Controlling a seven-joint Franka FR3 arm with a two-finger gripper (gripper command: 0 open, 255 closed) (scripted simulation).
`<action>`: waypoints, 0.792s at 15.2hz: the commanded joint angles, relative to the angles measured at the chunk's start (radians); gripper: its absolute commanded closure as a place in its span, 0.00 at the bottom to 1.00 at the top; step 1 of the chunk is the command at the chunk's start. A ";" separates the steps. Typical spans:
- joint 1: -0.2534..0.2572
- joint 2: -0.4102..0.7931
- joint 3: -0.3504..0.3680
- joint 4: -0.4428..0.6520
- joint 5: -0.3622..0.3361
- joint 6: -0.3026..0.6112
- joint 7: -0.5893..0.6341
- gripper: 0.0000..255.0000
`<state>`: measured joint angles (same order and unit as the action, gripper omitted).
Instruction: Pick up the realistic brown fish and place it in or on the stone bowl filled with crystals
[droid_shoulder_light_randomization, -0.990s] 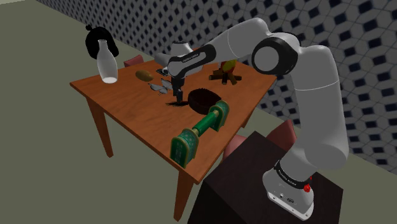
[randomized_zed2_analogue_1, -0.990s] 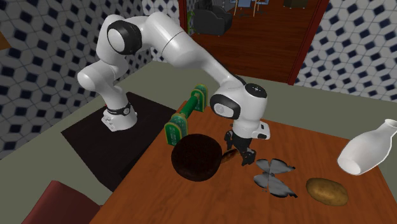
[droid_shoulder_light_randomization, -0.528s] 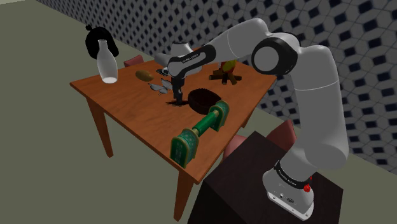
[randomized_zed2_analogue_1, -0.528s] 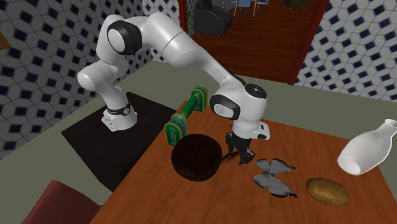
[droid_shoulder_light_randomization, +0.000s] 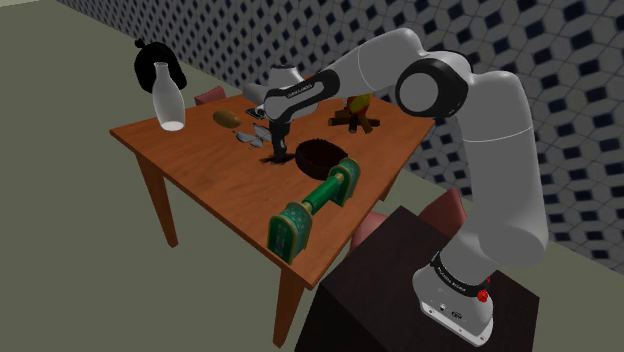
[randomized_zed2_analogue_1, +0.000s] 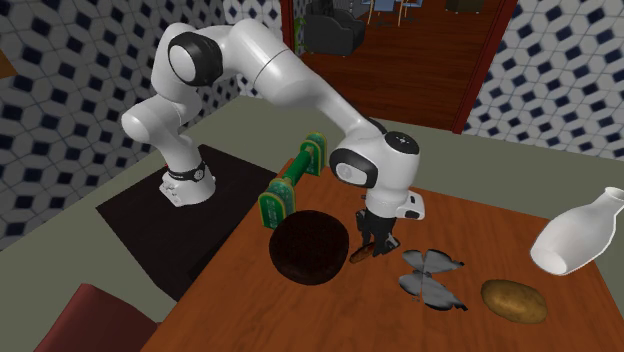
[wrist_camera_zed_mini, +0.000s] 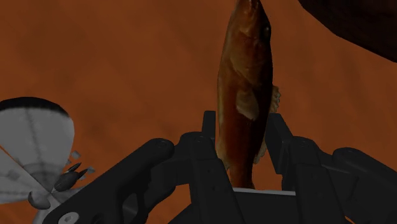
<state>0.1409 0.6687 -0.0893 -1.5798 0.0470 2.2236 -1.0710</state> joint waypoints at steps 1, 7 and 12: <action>0.002 0.003 0.000 -0.002 -0.001 0.000 0.003 1.00; 0.004 -0.044 -0.003 0.007 -0.005 -0.055 0.004 1.00; 0.005 -0.078 -0.005 0.022 -0.008 -0.104 0.006 1.00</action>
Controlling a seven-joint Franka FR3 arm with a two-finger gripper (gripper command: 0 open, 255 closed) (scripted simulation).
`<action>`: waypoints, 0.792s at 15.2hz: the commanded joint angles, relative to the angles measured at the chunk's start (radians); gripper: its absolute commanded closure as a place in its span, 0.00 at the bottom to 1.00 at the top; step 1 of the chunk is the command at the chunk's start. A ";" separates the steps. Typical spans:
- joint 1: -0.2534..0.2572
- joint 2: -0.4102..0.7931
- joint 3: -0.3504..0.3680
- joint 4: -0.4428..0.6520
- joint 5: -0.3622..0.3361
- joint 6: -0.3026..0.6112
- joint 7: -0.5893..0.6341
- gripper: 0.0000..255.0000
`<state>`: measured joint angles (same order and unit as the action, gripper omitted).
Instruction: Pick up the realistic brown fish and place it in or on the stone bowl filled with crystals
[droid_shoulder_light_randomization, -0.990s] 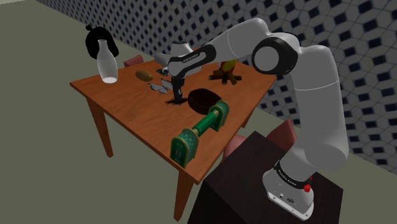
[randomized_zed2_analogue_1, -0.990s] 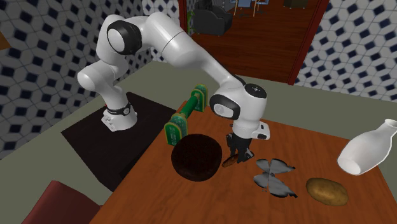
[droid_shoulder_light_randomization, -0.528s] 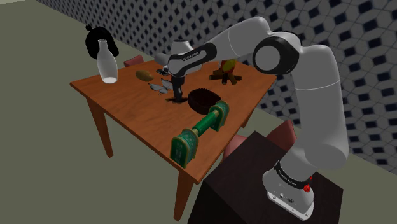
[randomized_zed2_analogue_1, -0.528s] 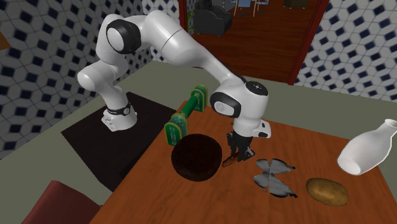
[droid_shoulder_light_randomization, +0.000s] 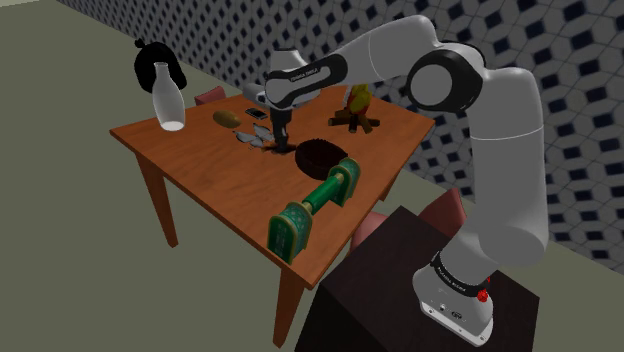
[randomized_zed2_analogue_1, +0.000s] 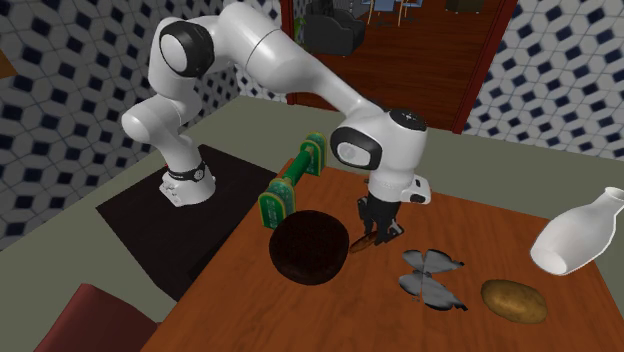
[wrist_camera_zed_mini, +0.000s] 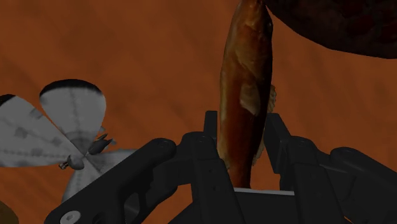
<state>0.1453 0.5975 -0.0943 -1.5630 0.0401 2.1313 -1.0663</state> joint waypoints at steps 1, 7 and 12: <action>0.001 -0.013 -0.001 0.009 -0.001 -0.022 0.001 1.00; 0.002 -0.048 -0.003 0.037 -0.005 -0.085 0.002 1.00; 0.002 -0.073 -0.004 0.066 -0.007 -0.139 0.003 1.00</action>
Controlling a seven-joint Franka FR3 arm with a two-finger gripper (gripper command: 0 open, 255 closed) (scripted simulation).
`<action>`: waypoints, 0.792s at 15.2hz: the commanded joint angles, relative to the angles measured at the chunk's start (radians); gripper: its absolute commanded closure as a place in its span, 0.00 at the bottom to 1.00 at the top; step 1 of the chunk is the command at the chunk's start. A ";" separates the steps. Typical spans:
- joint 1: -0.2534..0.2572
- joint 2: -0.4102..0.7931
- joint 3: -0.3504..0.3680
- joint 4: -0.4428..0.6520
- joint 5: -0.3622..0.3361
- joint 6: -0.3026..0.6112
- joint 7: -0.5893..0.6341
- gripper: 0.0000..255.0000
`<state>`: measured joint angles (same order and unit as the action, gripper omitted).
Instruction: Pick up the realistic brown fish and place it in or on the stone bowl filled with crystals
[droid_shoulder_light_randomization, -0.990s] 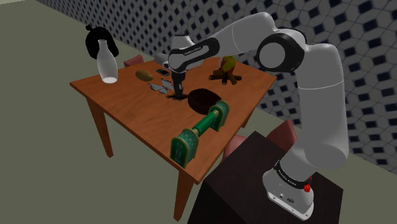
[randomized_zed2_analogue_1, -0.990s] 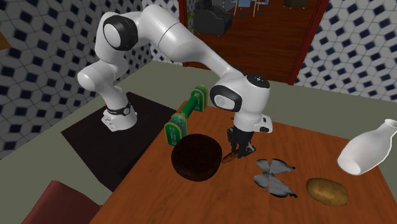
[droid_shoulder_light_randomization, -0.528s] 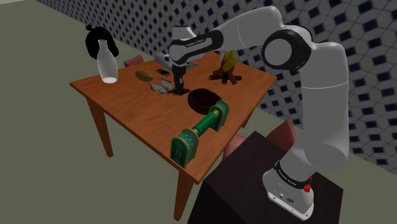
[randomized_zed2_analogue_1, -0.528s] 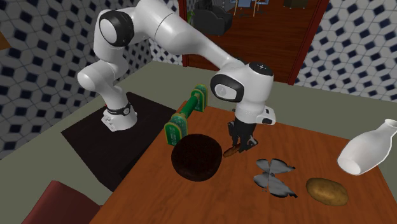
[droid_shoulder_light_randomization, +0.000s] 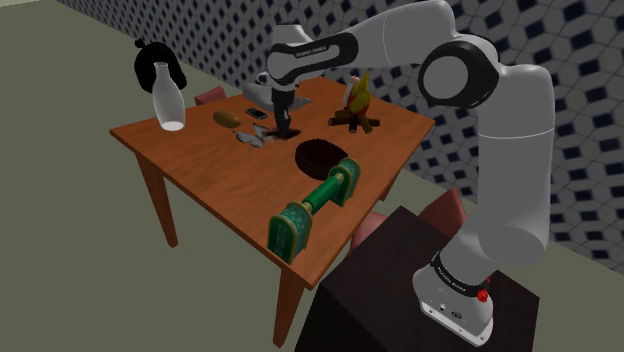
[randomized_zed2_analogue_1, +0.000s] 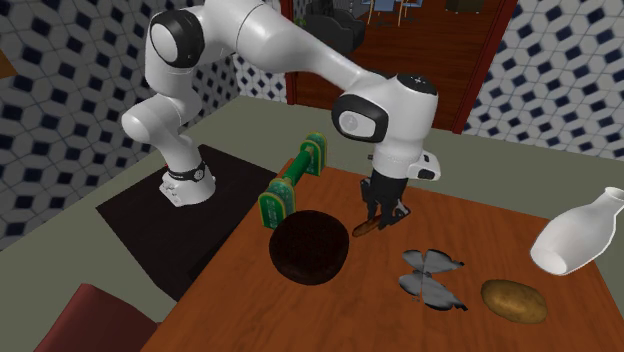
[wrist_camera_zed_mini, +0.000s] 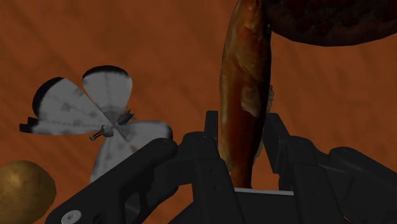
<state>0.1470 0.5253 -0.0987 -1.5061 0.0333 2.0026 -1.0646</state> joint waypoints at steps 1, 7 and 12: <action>0.001 -0.005 0.000 0.016 -0.001 -0.022 0.001 1.00; 0.001 -0.027 -0.002 0.064 -0.003 -0.091 0.002 1.00; -0.009 -0.111 -0.010 -0.038 -0.008 -0.073 -0.018 1.00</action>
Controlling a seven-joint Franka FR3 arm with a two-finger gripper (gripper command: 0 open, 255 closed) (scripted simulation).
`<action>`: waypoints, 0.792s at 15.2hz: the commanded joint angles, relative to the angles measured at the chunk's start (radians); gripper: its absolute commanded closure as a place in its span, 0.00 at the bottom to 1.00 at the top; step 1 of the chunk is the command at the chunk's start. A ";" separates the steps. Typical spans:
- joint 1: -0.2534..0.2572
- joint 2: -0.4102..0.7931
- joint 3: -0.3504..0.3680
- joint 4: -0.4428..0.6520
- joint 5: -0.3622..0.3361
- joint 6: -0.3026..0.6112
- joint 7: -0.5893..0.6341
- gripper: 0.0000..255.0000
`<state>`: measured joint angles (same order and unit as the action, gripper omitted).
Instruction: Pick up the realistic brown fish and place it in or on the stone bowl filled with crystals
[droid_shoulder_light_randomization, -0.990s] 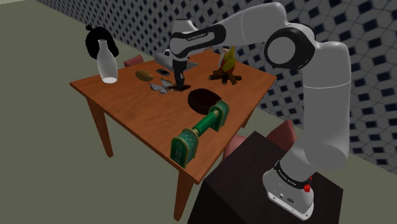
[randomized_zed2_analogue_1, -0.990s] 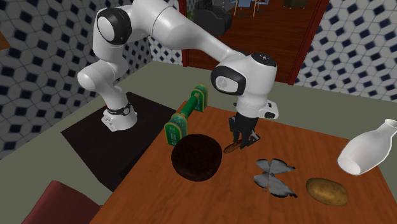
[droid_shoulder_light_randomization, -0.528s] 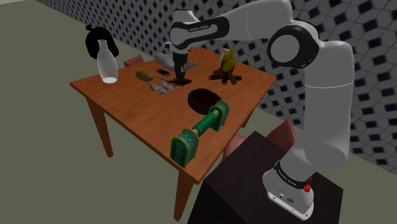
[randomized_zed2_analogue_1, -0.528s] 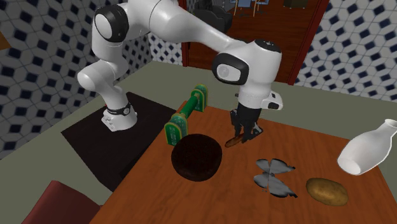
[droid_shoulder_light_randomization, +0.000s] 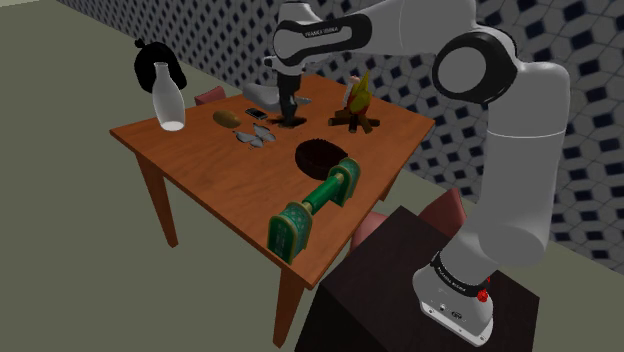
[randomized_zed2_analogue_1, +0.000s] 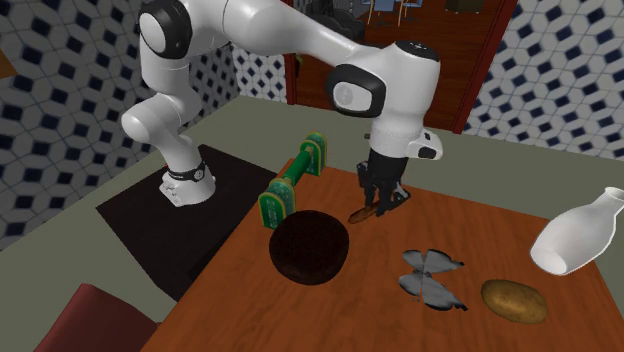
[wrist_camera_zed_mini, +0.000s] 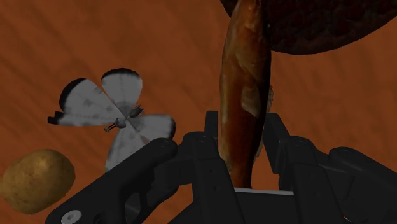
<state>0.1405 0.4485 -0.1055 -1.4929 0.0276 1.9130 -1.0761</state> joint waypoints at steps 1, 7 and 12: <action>-0.008 -0.070 -0.007 -0.107 -0.005 0.037 -0.017 1.00; -0.043 -0.266 -0.038 -0.394 -0.023 0.130 -0.082 1.00; -0.068 -0.358 -0.061 -0.548 -0.037 0.194 -0.124 1.00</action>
<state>0.0755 0.0963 -0.1647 -2.0240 -0.0088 2.0953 -1.1943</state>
